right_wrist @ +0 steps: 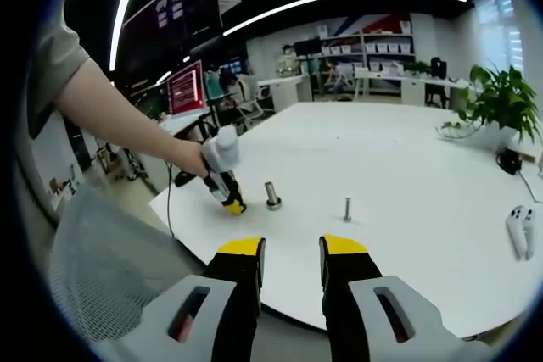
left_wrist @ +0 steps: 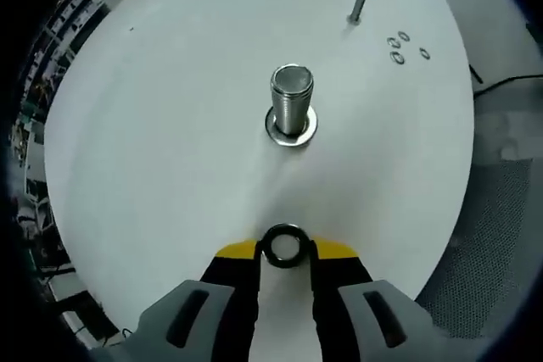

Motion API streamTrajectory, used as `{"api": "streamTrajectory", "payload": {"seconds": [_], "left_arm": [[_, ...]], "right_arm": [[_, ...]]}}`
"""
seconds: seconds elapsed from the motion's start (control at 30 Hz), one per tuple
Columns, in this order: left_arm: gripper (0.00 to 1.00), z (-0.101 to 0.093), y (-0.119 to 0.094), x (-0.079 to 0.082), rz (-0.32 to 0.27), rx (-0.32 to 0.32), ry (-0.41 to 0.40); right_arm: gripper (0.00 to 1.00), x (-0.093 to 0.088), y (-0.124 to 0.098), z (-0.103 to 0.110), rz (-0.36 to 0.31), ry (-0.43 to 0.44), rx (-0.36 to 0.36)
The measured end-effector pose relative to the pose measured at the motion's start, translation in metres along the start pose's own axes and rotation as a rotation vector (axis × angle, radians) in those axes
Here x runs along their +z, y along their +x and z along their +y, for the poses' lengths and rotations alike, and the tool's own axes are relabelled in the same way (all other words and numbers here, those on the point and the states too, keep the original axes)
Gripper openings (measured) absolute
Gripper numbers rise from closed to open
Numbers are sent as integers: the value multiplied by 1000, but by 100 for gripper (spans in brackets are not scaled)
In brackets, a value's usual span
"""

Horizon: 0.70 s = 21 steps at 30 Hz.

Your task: Place the washer onto the threaded stud by aligning its center hole with the stud, sliding it down to the base, and recovering from edge contact or off-axis alignment until the washer reaches the visible bottom stop.

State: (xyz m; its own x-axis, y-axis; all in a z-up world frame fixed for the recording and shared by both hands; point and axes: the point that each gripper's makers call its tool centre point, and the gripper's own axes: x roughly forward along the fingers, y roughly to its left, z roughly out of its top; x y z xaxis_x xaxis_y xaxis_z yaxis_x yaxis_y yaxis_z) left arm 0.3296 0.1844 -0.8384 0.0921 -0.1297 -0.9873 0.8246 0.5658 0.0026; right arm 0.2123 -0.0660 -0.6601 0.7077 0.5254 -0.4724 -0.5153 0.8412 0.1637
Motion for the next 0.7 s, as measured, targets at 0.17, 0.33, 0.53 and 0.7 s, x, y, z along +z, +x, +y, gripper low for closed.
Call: {"api": "streamTrajectory", "payload": {"seconds": [0.17, 0.33, 0.53, 0.7], "left_arm": [[26, -2, 3, -2, 27, 0, 8], [27, -4, 1, -2, 31, 2, -5], [21, -5, 1, -4, 15, 11, -23], [20, -8, 1, -3, 33, 29, -55]], "right_arm": [[28, 1, 0, 0, -2, 0, 2], [28, 1, 0, 0, -5, -1, -1], [27, 1, 0, 0, -5, 1, -3], [27, 0, 1, 1, 0, -5, 1]]}}
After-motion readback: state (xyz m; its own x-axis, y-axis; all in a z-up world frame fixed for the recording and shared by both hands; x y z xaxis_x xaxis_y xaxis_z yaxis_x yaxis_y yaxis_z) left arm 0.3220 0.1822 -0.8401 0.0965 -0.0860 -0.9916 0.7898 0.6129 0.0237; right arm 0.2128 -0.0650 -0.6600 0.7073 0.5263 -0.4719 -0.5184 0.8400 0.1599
